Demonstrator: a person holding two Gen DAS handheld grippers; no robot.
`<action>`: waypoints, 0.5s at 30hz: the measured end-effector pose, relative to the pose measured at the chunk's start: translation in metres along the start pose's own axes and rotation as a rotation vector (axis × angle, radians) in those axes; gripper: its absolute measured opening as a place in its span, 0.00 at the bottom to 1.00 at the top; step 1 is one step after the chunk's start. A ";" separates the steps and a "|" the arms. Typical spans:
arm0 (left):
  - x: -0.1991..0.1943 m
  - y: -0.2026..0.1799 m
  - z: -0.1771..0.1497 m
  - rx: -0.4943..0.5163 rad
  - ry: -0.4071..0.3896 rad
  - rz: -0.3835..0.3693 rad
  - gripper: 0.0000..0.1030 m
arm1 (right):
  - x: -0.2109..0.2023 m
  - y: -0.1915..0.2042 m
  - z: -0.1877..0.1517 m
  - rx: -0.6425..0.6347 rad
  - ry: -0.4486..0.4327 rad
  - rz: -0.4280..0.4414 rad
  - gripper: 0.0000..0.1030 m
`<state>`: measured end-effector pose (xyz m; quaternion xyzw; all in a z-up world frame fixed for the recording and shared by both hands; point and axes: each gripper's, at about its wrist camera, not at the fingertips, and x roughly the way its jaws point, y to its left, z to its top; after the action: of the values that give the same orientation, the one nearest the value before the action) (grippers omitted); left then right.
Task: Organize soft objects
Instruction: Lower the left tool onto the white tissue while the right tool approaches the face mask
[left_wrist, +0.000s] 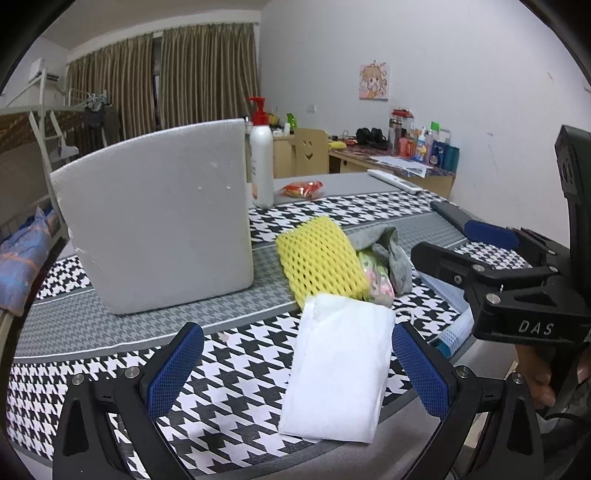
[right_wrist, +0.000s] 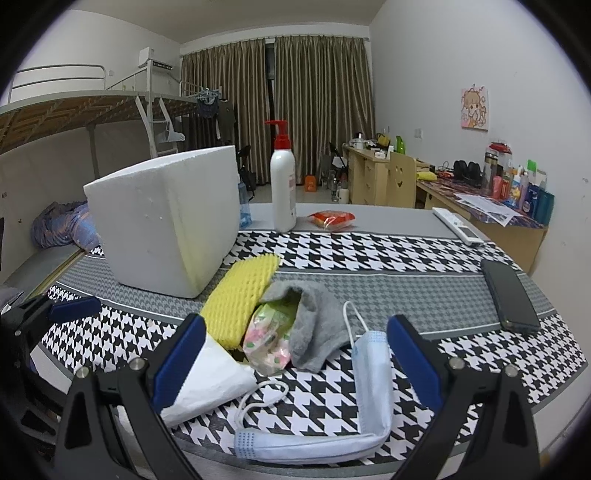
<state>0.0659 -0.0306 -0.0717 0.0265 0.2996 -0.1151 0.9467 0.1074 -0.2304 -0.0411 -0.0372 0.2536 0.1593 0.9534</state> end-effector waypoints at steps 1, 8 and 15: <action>0.001 -0.001 0.000 0.003 0.004 -0.001 0.98 | 0.001 0.000 0.000 0.001 0.003 -0.001 0.97; 0.012 -0.006 -0.005 0.025 0.043 -0.016 0.91 | 0.009 -0.003 -0.004 0.007 0.028 0.001 0.97; 0.020 -0.006 -0.008 0.025 0.076 -0.030 0.86 | 0.016 -0.003 -0.007 0.009 0.052 0.005 0.94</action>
<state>0.0761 -0.0398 -0.0897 0.0380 0.3342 -0.1320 0.9324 0.1181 -0.2300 -0.0548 -0.0364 0.2789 0.1594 0.9463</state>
